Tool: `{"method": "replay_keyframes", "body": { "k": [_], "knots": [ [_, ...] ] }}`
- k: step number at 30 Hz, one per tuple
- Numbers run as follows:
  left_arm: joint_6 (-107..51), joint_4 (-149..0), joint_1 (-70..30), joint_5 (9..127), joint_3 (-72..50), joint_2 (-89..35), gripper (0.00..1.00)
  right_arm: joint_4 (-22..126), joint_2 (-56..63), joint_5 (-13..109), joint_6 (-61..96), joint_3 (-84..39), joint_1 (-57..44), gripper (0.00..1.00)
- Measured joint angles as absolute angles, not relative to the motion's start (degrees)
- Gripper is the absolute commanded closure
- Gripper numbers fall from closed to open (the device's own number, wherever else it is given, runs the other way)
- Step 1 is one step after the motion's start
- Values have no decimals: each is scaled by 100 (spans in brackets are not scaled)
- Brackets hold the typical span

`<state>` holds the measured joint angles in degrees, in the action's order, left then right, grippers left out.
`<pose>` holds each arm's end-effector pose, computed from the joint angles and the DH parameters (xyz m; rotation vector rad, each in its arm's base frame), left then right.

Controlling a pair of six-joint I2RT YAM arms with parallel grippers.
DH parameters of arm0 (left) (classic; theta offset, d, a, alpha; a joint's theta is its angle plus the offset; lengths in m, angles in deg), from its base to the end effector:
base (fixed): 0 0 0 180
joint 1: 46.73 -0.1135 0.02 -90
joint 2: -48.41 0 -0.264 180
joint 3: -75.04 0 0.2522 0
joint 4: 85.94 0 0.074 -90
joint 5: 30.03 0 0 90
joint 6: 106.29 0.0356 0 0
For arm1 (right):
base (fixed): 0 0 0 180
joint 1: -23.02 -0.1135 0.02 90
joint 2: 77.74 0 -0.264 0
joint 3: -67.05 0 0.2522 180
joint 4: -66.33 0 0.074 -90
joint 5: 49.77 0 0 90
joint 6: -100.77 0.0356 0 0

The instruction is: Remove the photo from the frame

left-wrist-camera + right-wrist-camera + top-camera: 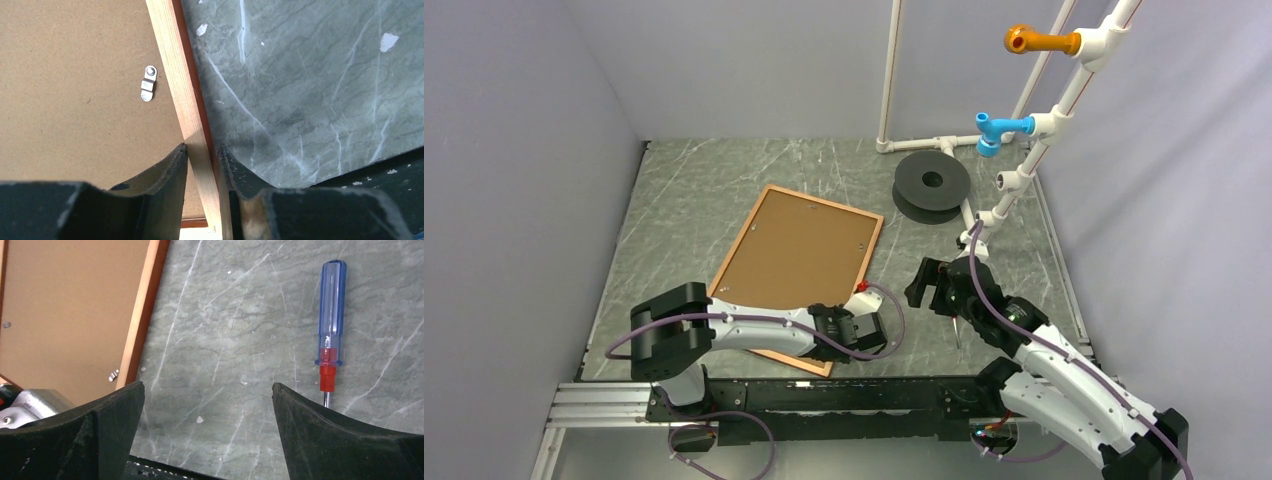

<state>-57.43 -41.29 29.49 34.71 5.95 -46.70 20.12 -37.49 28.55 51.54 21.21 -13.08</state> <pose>0.0875 -0.2929 0.1656 0.6872 2.5025 -0.0752 0.1272 0.0838 0.2378 0.2022 2.2985 0.4740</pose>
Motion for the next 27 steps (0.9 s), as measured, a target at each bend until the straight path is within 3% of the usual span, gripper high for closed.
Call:
{"method": "replay_keyframes", "body": {
  "k": [6, 12, 21, 27],
  "knots": [
    [-5756, -4048, 2991, 3353, 499, -4784, 100, 2008, -3539, 2861, 5242, 2219, -1308, 0],
    [-5844, -4079, 2954, 3386, 527, -4679, 100, 2088, -3347, 3062, 5397, 2287, -1297, 0],
    [-5743, -4098, 2930, 3797, 576, -3680, 100, 3302, -2152, 4426, 6094, 2276, -1041, 0],
    [-5741, -4009, 2914, 3930, 576, -3411, 100, 4394, -1214, 5233, 6475, 2248, -1045, 9]
  ]
}}
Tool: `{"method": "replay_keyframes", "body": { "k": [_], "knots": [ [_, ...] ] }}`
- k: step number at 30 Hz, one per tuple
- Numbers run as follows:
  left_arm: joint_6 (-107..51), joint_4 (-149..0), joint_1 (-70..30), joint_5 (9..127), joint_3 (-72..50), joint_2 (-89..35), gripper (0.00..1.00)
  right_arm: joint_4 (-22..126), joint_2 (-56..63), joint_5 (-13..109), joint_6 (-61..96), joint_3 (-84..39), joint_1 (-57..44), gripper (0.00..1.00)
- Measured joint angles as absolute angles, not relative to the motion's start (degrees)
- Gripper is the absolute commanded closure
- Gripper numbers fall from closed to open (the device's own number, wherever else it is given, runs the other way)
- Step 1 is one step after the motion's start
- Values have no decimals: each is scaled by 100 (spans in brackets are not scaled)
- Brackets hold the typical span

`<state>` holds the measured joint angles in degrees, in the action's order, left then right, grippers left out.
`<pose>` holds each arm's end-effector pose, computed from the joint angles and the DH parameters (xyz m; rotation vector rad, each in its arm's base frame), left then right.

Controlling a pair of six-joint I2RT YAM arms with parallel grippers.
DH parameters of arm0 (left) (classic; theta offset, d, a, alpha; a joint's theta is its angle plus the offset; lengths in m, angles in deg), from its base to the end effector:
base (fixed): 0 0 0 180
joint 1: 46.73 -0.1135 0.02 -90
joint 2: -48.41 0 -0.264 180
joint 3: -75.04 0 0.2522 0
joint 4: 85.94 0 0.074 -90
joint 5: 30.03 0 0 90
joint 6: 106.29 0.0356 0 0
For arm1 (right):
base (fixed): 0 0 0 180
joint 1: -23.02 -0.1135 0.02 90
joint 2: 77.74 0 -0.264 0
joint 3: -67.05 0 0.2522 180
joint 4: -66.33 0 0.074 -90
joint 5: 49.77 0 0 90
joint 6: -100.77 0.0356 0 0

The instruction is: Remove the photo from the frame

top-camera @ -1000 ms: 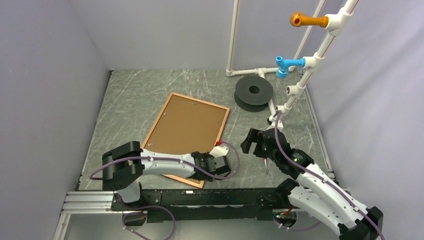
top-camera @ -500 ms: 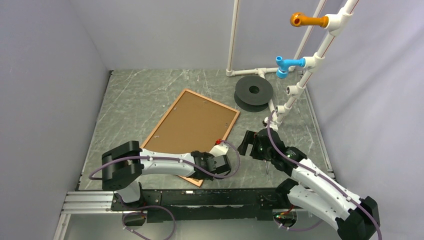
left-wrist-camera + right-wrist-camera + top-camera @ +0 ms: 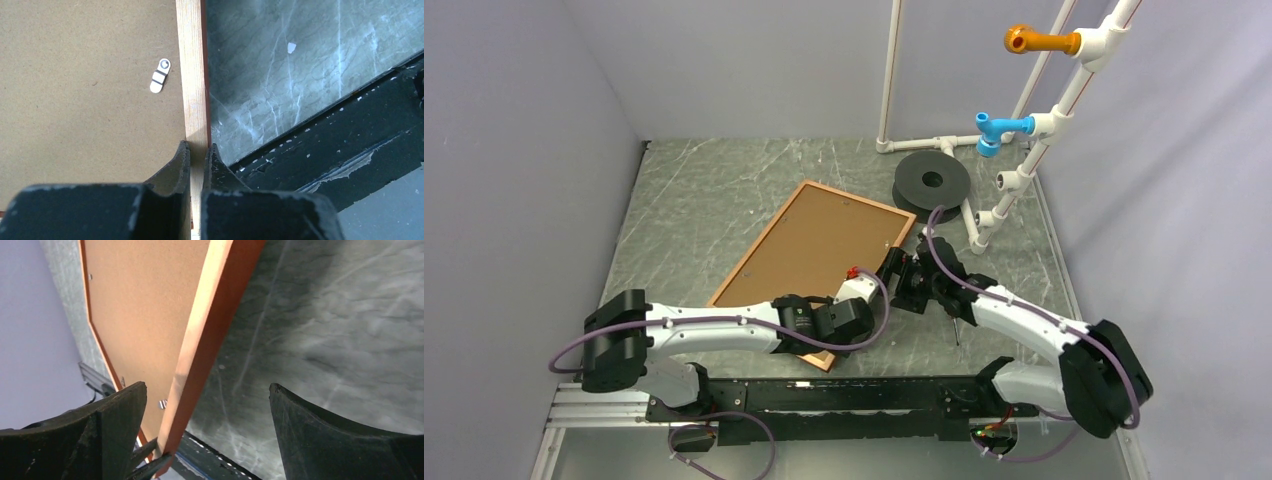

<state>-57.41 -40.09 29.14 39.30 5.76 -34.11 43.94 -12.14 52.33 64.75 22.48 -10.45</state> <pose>0.0821 -0.2745 0.2254 0.6355 2.4591 -0.3562 0.1839 0.1305 0.1886 0.3368 2.5101 0.9465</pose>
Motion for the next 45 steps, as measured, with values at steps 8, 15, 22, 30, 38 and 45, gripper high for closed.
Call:
{"method": "replay_keyframes", "body": {
  "k": [8, 15, 22, 30, 38, 45],
  "knots": [
    [-5721, -3884, 2908, 4009, 576, -3175, 100, 5404, -503, 5639, 7154, 2202, -1310, 49],
    [-5621, -3473, 2879, 4015, 549, -2904, 81, 5437, -193, 5622, 7959, 1988, -1581, 99],
    [-5426, -3029, 3015, 3701, 55, -2793, 22, 4735, -193, 5384, 8544, 1428, -1898, 100],
    [-5494, -1945, 3575, 2453, -1180, -3698, 17, 3804, -230, 5152, 8953, 792, -2048, 100],
    [-5660, -1060, 3839, 1532, -1260, -4294, 27, 3468, -503, 5034, 9331, 748, -2097, 100],
    [-5671, -813, 3878, 1032, -1258, -4362, 53, 3341, -667, 4938, 9567, 746, -2166, 100]
  ]
}}
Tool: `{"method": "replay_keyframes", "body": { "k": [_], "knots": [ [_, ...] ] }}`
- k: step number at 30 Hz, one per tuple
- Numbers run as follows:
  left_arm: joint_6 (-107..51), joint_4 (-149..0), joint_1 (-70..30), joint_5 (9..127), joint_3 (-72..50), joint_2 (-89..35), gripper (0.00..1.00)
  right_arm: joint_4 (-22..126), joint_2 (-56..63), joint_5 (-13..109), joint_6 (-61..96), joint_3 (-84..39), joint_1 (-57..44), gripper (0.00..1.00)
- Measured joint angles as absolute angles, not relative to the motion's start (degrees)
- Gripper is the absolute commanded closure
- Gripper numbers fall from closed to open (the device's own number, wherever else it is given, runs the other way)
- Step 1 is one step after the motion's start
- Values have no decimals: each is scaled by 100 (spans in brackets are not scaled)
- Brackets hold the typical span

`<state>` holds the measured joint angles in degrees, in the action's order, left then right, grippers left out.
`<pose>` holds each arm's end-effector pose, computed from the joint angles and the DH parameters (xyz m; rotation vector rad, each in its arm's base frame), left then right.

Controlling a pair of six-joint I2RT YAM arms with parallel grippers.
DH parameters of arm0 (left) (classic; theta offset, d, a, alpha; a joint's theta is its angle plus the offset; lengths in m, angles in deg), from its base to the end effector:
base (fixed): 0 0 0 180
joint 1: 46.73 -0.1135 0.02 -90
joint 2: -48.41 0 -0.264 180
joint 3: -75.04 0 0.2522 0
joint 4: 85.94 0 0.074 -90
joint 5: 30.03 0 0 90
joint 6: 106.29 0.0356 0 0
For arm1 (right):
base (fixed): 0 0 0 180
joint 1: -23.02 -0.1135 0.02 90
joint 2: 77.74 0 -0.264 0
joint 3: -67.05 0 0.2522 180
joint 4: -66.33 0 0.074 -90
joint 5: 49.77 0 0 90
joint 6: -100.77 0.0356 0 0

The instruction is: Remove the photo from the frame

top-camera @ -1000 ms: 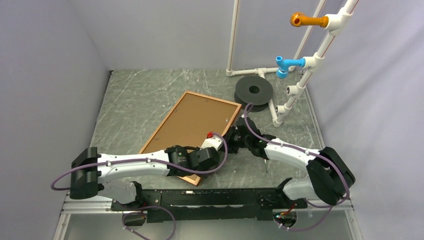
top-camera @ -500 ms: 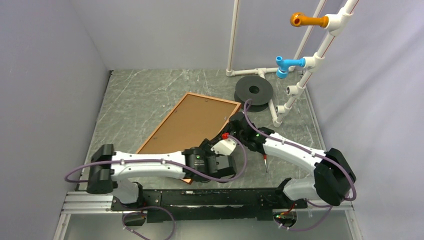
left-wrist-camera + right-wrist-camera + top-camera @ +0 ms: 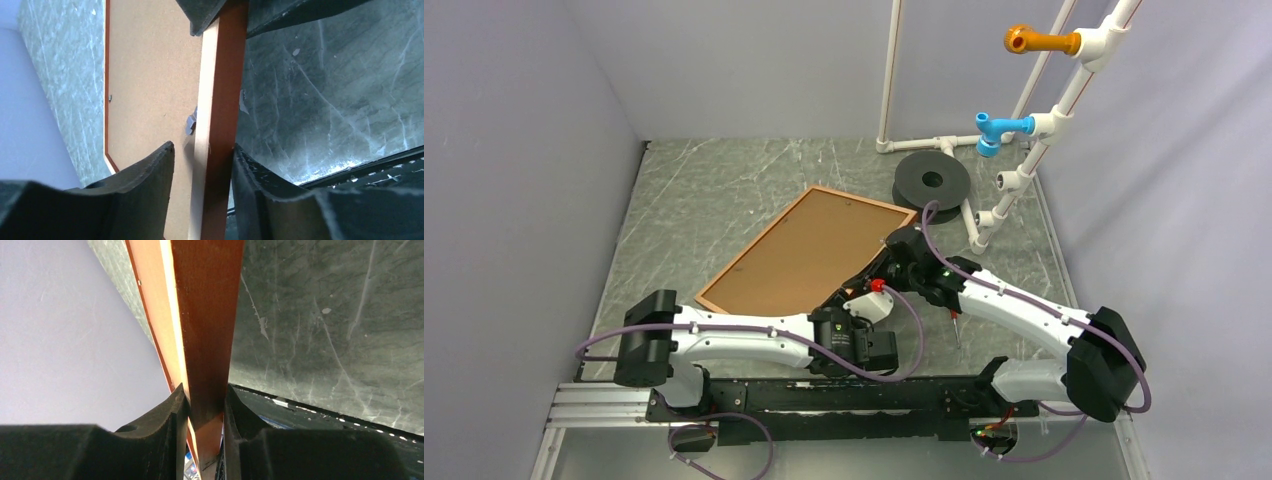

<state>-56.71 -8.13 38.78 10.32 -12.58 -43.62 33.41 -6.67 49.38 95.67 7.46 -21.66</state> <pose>0.0501 -0.2909 0.2618 0.8113 2.1422 0.3427 0.1805 0.1865 0.2367 0.8492 2.5852 1.1270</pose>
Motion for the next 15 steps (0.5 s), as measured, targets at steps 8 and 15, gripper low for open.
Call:
{"method": "replay_keyframes", "body": {
  "k": [8, 15],
  "knots": [
    [-5774, -619, 3933, 719, -1225, -4530, 48, 3319, -731, 4916, 9657, 746, -2191, 100],
    [-6043, -505, 3950, 549, -1158, -4563, 81, 3282, -906, 4841, 9795, 724, -2223, 100]
  ]
}}
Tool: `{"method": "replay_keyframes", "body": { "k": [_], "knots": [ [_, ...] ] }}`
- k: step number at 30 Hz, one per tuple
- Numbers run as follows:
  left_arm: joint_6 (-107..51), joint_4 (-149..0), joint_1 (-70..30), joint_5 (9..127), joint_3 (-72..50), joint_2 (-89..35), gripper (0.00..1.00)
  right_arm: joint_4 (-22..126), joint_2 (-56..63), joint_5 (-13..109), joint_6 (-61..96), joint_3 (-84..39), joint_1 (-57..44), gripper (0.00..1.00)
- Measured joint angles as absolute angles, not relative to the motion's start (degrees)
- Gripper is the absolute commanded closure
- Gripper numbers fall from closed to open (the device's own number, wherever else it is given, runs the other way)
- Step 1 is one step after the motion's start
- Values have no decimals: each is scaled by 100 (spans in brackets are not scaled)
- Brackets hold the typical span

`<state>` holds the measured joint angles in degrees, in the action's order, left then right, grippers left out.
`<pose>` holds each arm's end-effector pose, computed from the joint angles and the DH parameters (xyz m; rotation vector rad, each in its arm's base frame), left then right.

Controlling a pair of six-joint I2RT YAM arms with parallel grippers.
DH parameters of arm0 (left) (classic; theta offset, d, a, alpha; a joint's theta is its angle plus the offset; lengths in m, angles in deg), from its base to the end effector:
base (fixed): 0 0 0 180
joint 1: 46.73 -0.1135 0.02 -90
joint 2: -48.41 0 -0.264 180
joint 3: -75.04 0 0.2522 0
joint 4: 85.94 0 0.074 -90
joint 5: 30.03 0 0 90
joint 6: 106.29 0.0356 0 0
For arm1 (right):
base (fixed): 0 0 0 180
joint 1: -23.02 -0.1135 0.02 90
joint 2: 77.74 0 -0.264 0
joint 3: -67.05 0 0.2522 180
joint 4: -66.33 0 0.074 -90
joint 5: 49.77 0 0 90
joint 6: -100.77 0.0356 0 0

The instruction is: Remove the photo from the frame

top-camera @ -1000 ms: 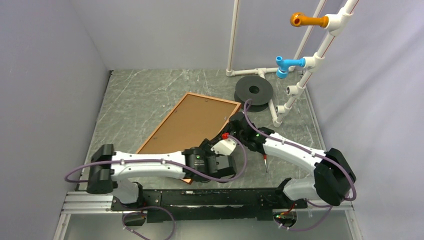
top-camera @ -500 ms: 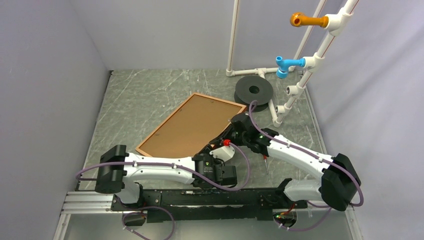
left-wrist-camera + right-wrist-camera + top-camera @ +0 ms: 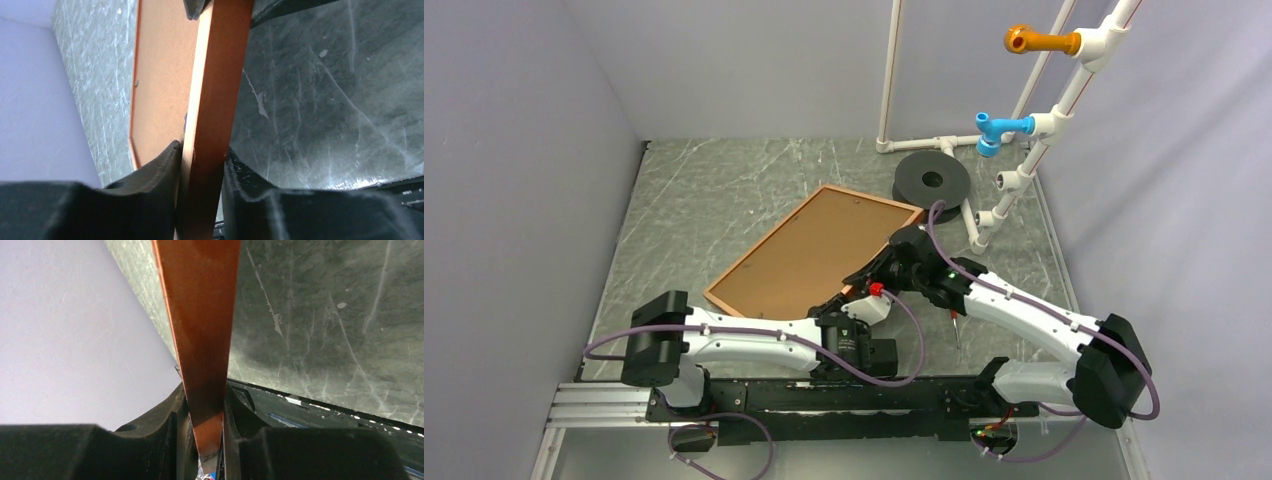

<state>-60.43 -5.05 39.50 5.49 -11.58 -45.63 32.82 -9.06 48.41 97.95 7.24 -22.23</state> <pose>0.0481 -0.2889 0.2496 0.7841 2.0848 0.4514 0.1751 0.1839 0.2469 0.8843 2.5455 1.1652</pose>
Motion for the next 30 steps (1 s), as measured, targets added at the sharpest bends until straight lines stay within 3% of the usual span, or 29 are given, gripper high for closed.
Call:
{"method": "replay_keyframes", "body": {
  "k": [1, 2, 3, 4, 6, 8, 10, 13, 23, 30],
  "knots": [
    [-6045, -503, 3959, 525, -1151, -4574, 89, 3306, -910, 4837, 9821, 718, -2230, 100],
    [-5966, -459, 3975, 518, -1142, -4596, 92, 3328, -912, 4839, 9817, 692, -2236, 93],
    [-5859, -439, 4012, 501, -1142, -4622, 93, 3345, -912, 4837, 9755, 654, -2245, 83],
    [-5890, -411, 4044, 450, -1142, -4635, 93, 3389, -912, 4841, 9650, 628, -2254, 62],
    [-5960, -286, 4075, 370, -1158, -4629, 95, 3398, -912, 4824, 9506, 584, -2289, 34],
    [-5942, -221, 4049, 409, -1160, -4631, 97, 3391, -936, 4822, 9355, 523, -2289, 17],
    [-6008, -98, 4023, 407, -1166, -4622, 100, 3420, -1011, 4763, 9108, 466, -2289, 8],
    [-6097, 37, 3975, 420, -1197, -4578, 100, 3358, -1255, 4603, 8512, 333, -2287, 1],
    [-5621, 238, 3513, 778, -1923, -3477, 100, 2440, -3203, 2726, 6309, -808, -2276, 0],
    [-4690, -350, 2626, 1594, -2001, -2214, 100, 1741, -3931, 1832, 5627, -834, -2265, 1]
  ]
}}
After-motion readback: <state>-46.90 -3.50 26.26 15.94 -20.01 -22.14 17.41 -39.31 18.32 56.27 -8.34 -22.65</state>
